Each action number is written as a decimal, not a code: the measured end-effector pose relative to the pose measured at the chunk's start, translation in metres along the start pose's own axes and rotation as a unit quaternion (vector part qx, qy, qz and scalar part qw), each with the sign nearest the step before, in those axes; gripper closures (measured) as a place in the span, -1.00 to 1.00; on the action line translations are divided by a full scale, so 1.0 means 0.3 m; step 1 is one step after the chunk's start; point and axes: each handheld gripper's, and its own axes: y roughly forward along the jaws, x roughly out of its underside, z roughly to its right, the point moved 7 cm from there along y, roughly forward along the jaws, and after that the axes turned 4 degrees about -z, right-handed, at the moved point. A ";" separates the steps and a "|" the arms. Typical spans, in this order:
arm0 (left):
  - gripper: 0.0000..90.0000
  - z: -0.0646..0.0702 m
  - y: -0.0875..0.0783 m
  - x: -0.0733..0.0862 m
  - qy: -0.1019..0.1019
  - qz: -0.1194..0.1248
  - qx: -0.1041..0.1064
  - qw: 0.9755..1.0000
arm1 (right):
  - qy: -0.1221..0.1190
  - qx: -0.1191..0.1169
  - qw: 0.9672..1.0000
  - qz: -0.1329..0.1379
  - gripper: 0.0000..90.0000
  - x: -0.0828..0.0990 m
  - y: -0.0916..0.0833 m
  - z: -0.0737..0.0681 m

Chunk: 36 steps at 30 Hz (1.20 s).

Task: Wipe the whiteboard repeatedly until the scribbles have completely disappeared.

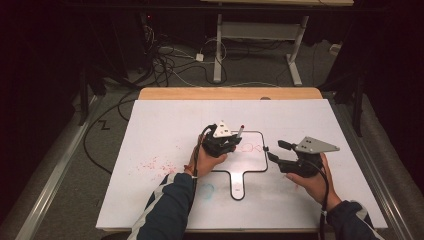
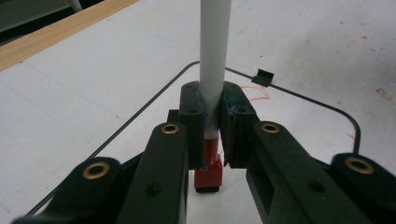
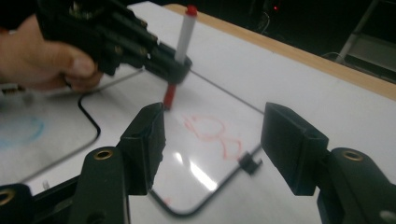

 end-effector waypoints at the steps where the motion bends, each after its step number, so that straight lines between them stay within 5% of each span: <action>1: 0.75 0.009 -0.001 -0.006 0.002 0.004 0.002 1.000 | 0.003 -0.006 1.000 0.000 -0.08 -0.018 0.017 -0.005; 9: 0.75 0.047 -0.007 -0.018 0.016 0.011 0.012 1.000 | 0.039 -0.041 0.998 0.011 -0.03 -0.117 0.162 -0.037; 15: 0.75 0.064 -0.004 -0.010 0.027 0.010 0.016 0.999 | 0.042 -0.059 0.997 0.001 0.27 -0.142 0.235 -0.061; 22: 0.75 0.063 -0.008 -0.002 0.026 0.011 0.012 1.000 | 0.046 -0.054 0.997 0.011 0.77 -0.149 0.249 -0.067; 27: 0.73 0.059 -0.012 0.003 0.019 0.014 0.004 1.000 | 0.038 -0.049 0.998 0.012 0.80 -0.151 0.254 -0.078; 32: 0.16 0.042 -0.039 0.014 0.009 0.003 -0.008 1.000 | 0.026 -0.047 0.998 0.015 0.80 -0.161 0.257 -0.088; 36: -0.28 0.030 -0.114 0.050 0.033 -0.005 -0.044 0.998 | 0.020 -0.042 0.999 0.009 0.80 -0.169 0.265 -0.094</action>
